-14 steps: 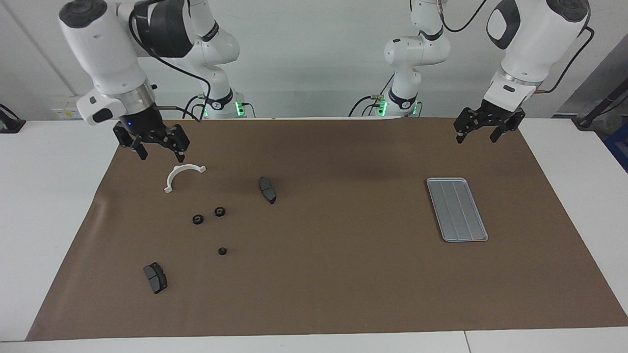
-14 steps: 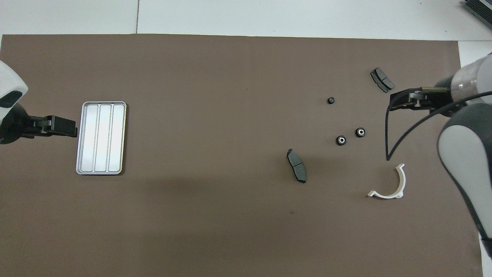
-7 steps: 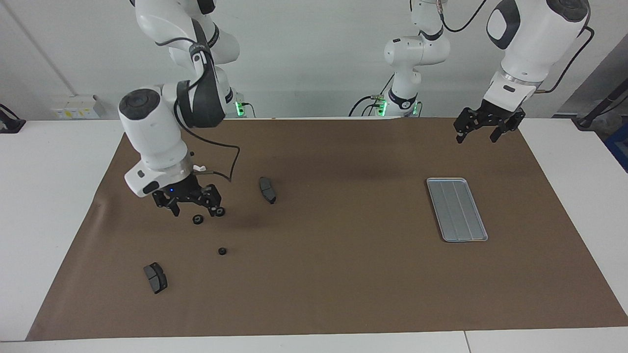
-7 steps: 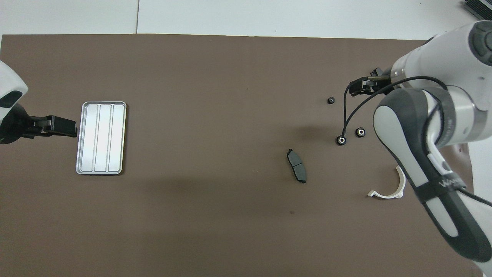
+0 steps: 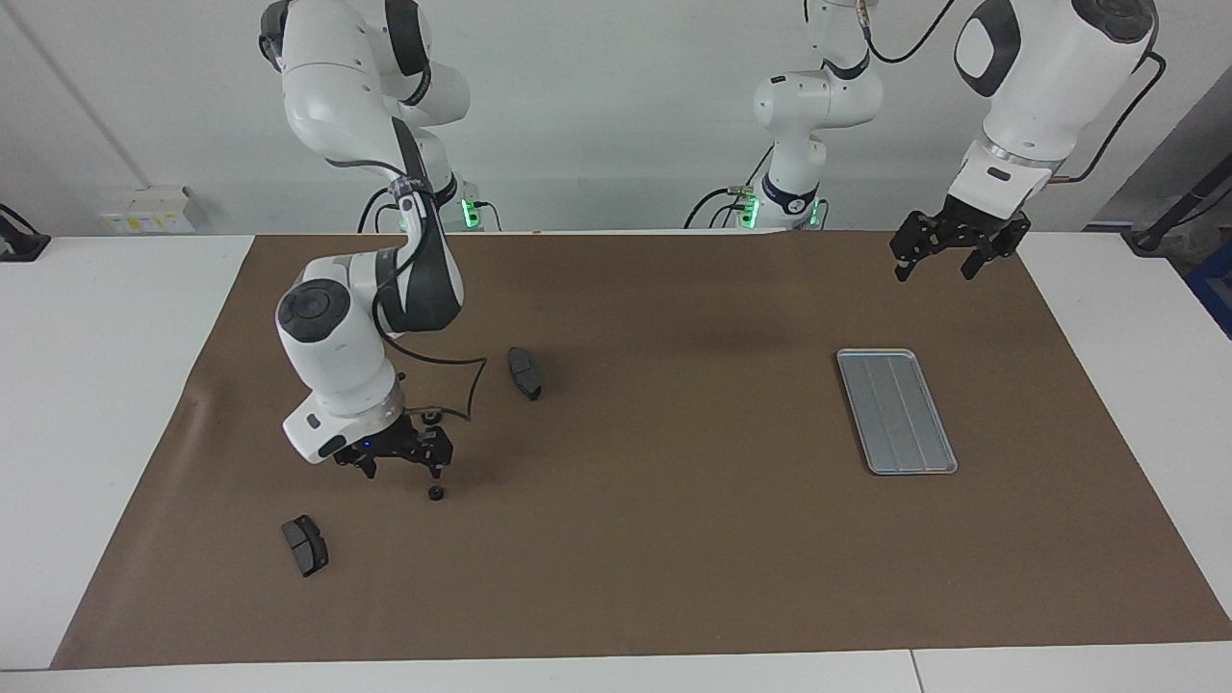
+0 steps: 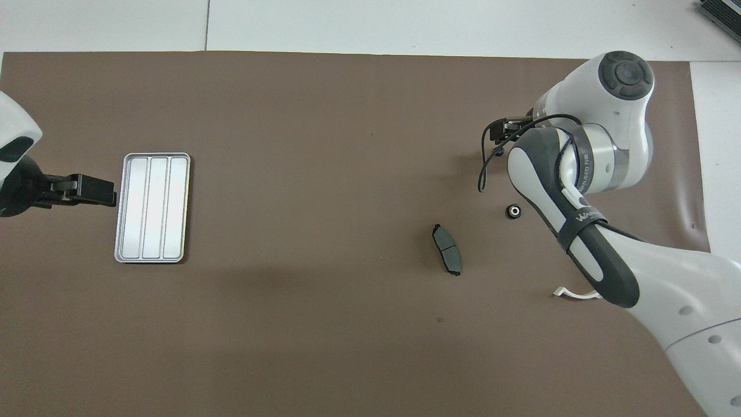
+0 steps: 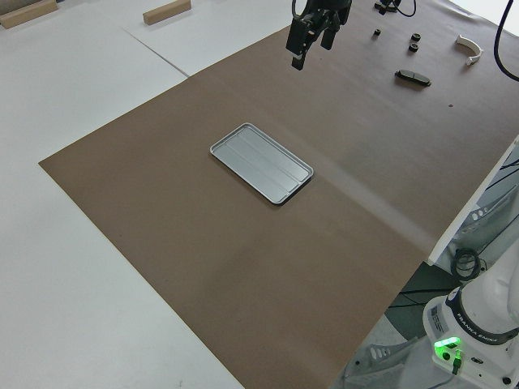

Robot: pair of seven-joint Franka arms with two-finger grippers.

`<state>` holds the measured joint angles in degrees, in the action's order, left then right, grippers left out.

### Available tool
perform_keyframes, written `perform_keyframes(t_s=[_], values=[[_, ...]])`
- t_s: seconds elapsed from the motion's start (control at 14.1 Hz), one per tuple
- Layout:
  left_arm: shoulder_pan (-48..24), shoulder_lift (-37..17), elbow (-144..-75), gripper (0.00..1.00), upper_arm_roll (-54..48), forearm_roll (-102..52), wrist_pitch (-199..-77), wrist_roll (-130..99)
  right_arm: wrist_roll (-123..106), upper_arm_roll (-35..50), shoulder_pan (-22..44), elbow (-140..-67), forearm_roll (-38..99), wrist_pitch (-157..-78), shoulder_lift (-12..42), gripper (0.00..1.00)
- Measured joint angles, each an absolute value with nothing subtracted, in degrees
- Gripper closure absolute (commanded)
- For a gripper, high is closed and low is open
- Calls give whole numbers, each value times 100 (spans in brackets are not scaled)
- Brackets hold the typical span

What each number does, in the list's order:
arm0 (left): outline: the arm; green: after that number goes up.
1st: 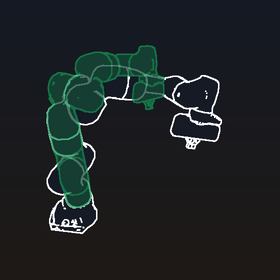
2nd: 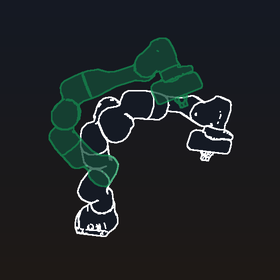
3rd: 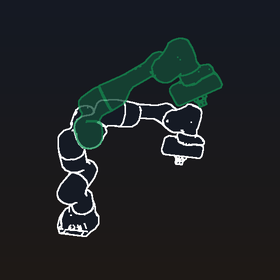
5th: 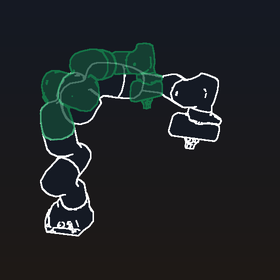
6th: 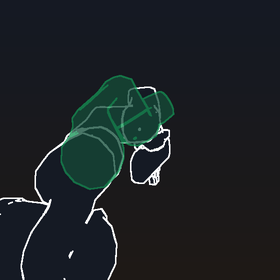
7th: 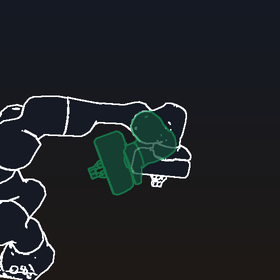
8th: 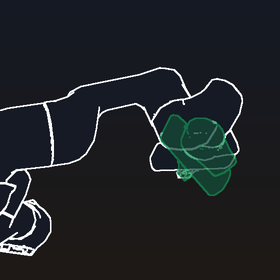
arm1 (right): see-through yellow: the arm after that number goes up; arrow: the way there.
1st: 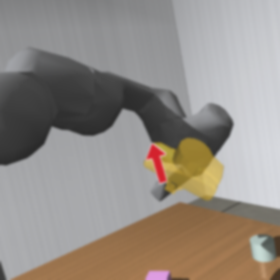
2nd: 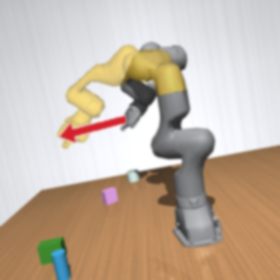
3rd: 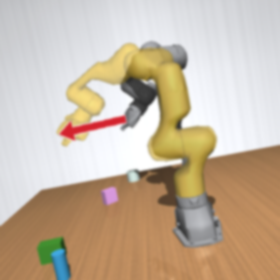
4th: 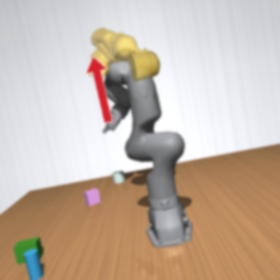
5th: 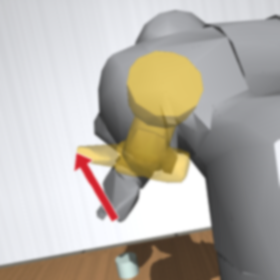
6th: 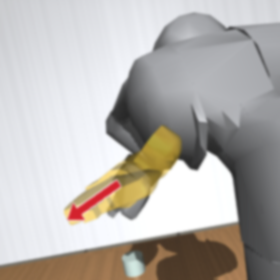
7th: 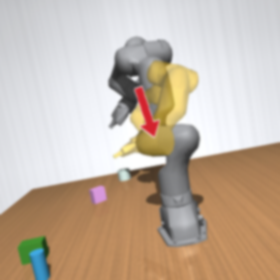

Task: Pick bearing gear from pile to tray

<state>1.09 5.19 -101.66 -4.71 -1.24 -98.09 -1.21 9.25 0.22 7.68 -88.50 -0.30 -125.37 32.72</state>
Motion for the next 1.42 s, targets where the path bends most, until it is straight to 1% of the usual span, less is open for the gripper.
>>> perform_keyframes(t_s=[0.21,0.28,0.64,0.71,1.28,1.35,1.42], values=[[109,519,-10166,0,-471,-124,-9809,-121,925,21,772,-8867,-30,-12644,3361,0],[109,519,-10166,0,-471,-124,-9809,-121,925,21,772,-8887,-30,-12680,3400,1],[109,519,-10166,0,-471,-124,-9809,-121,925,21,774,-8983,-30,-12846,3469,49],[109,519,-10166,0,-471,-124,-9809,-121,925,21,774,-8991,-30,-12846,3469,51],[109,519,-10166,0,-471,-124,-9809,-121,925,21,783,-9074,-30,-12875,3466,51],[109,519,-10166,0,-471,-124,-9809,-121,925,21,783,-9074,-30,-12875,3466,53],[109,519,-10166,0,-471,-124,-9809,-121,925,20,783,-9074,-31,-12875,3465,70]])
